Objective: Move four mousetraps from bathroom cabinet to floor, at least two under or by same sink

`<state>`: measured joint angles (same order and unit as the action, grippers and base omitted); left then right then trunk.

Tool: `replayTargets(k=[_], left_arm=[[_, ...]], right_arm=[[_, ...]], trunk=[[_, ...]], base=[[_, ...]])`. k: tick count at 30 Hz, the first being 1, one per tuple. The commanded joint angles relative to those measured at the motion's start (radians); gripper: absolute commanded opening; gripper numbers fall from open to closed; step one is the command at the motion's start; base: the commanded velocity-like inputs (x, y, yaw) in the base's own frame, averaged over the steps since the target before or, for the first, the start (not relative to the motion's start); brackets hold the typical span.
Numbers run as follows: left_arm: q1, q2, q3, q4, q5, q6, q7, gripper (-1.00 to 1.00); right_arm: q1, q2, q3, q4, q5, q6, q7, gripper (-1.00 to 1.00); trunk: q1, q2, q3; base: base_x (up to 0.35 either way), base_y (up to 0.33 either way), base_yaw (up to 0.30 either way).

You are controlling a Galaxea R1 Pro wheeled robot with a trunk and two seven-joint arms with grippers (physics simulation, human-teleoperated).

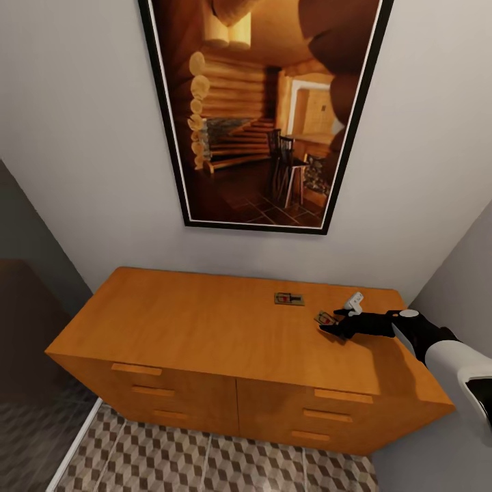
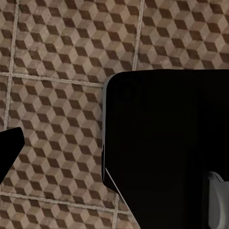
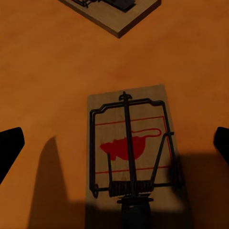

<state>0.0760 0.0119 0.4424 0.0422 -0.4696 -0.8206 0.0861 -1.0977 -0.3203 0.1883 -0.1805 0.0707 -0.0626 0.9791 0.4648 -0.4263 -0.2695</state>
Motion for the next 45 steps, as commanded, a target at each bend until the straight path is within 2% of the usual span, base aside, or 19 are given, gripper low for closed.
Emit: replayTargets(k=[1,45], left_arm=[[-0.001,0.0,0.002,0.002,-0.011,-0.005,0.009,1.0],[-0.001,0.0,0.002,0.002,-0.011,-0.005,0.009,1.0]], right_arm=[[-0.001,0.0,0.0,-0.001,0.008,-0.006,0.001,1.0],[-0.001,0.0,0.0,-0.001,0.008,-0.006,0.001,1.0]], trunk=[[0.001,-0.002,-0.002],[0.001,-0.002,-0.009]], base=[[0.0,0.0,0.0],[0.0,0.0,0.0]])
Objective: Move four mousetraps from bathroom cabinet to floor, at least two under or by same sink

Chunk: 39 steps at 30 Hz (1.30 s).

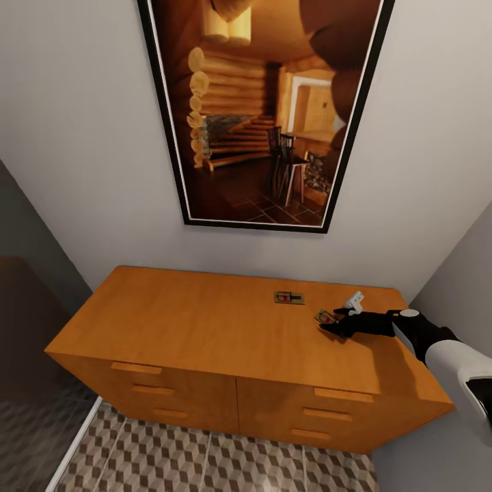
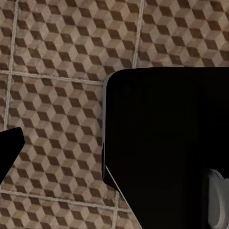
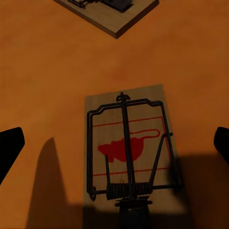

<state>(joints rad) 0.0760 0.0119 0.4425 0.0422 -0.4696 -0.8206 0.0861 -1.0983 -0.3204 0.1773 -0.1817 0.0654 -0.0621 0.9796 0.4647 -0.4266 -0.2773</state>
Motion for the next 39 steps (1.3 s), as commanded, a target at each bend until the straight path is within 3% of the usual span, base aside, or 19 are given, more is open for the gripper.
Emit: replayTargets(k=[1,2,3,30,39], left_arm=[[-0.001,0.0,0.002,0.002,-0.01,-0.005,0.009,1.0],[-0.001,0.0,0.002,0.002,-0.01,-0.005,0.009,1.0],[-0.001,0.0,0.002,0.002,-0.01,-0.005,0.009,1.0],[-0.001,0.0,0.002,0.002,-0.01,-0.005,0.009,1.0],[-0.001,0.0,0.002,0.002,-0.01,-0.005,0.009,1.0]], right_arm=[[0.0,0.0,0.011,0.001,0.013,-0.007,0.001,1.0],[0.0,0.0,0.011,0.001,0.013,-0.007,0.001,1.0],[0.0,0.0,0.011,0.001,0.013,-0.007,0.001,-1.0],[0.0,0.0,0.011,0.001,0.013,-0.007,0.001,-1.0],[0.0,0.0,0.011,0.001,0.013,-0.007,0.001,-1.0]], trunk=[[0.001,-0.001,-0.002],[0.001,-0.001,-0.002],[0.001,-0.001,-0.002],[0.001,-0.001,-0.001],[0.001,-0.001,0.011]], base=[[0.0,0.0,0.0],[0.0,0.0,0.0],[0.0,0.0,0.0],[0.0,0.0,0.0],[0.0,0.0,0.0]])
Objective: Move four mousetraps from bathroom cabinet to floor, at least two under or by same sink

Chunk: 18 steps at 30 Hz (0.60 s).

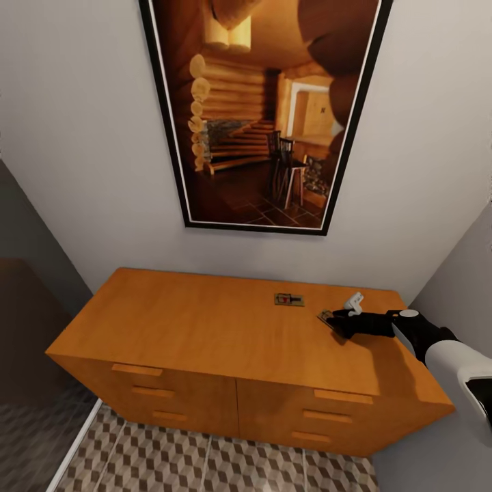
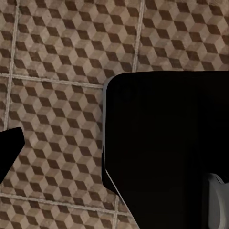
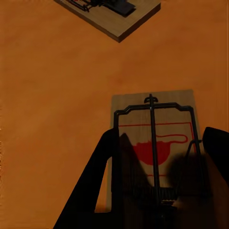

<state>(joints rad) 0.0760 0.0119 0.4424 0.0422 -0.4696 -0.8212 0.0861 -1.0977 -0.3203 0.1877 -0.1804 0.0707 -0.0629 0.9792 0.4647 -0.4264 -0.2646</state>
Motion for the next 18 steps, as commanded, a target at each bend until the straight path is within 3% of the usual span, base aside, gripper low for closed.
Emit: replayTargets(k=[1,18], left_arm=[[-0.001,0.0,0.002,0.002,-0.011,-0.004,0.009,1.0],[-0.001,0.0,0.002,0.002,-0.011,-0.005,0.009,1.0]], right_arm=[[-0.001,0.0,0.001,-0.001,0.007,-0.006,0.001,-1.0],[-0.001,0.0,0.001,-0.001,0.007,-0.006,0.001,-1.0]], trunk=[[0.001,-0.002,0.0],[0.001,-0.002,0.028]], base=[[0.0,0.0,0.0],[0.0,0.0,0.0]])
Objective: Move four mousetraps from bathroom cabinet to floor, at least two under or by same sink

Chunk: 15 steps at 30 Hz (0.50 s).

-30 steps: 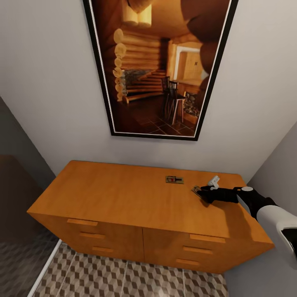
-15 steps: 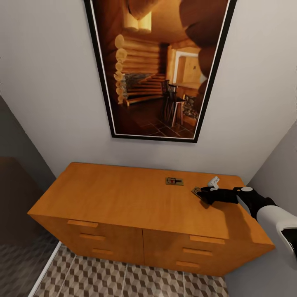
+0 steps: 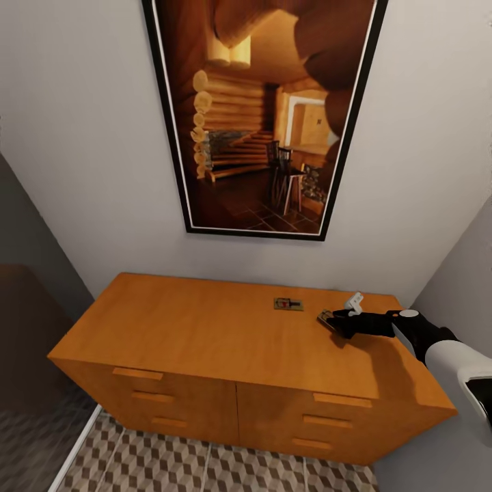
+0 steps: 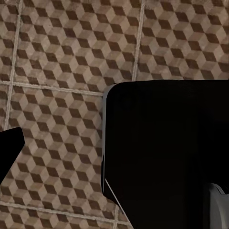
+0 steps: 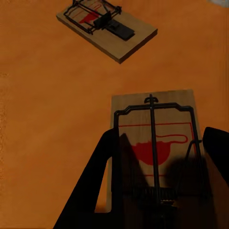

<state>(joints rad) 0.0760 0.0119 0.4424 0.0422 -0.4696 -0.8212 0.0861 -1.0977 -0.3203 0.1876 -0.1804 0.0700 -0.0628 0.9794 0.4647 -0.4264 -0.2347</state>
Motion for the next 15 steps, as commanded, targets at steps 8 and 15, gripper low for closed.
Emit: replayTargets(k=[8,15], left_arm=[[-0.001,0.0,0.002,0.002,-0.011,-0.005,0.009,1.0],[-0.001,0.0,0.002,0.002,-0.011,-0.004,0.009,1.0]], right_arm=[[-0.001,0.0,0.001,-0.001,0.007,-0.006,0.001,-1.0],[-0.001,0.0,0.001,-0.001,0.007,-0.006,0.001,-1.0]], trunk=[[0.001,-0.002,0.012],[0.001,-0.002,0.023]], base=[[0.0,0.0,0.0],[0.0,0.0,0.0]])
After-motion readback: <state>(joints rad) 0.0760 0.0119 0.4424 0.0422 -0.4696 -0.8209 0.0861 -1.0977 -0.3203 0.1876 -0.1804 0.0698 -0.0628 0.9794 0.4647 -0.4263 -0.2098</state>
